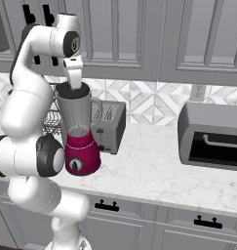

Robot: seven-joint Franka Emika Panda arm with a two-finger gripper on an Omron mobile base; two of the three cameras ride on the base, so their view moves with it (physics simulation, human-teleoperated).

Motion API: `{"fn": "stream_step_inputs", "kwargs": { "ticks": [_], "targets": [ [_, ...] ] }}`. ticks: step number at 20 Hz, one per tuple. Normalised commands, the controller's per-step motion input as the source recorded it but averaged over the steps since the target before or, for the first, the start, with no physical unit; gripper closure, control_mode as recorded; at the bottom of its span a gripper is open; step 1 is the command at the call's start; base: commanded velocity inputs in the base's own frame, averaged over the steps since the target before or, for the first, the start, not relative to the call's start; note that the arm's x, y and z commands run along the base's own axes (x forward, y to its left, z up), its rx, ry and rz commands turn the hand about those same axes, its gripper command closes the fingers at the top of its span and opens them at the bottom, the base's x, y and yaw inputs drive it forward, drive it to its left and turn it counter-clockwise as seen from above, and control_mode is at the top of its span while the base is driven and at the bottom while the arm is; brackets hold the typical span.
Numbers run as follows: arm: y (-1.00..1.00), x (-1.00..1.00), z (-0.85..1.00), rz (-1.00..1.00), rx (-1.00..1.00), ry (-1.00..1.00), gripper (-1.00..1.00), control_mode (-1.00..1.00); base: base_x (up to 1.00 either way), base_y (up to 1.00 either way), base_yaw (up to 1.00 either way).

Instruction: Close the lid blender by securely placing the lid on top.

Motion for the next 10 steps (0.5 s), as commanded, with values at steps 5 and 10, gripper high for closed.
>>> {"fn": "stream_step_inputs", "kwargs": {
  "ticks": [5,10],
  "targets": [
    [0.0,0.0,-0.1,0.0,-0.01,0.01,1.0,-1.0,0.0,0.0,0.0],
    [0.04,0.0,-0.12,0.0,-0.05,0.01,1.0,-1.0,0.0,0.0,0.0]
  ]
}}
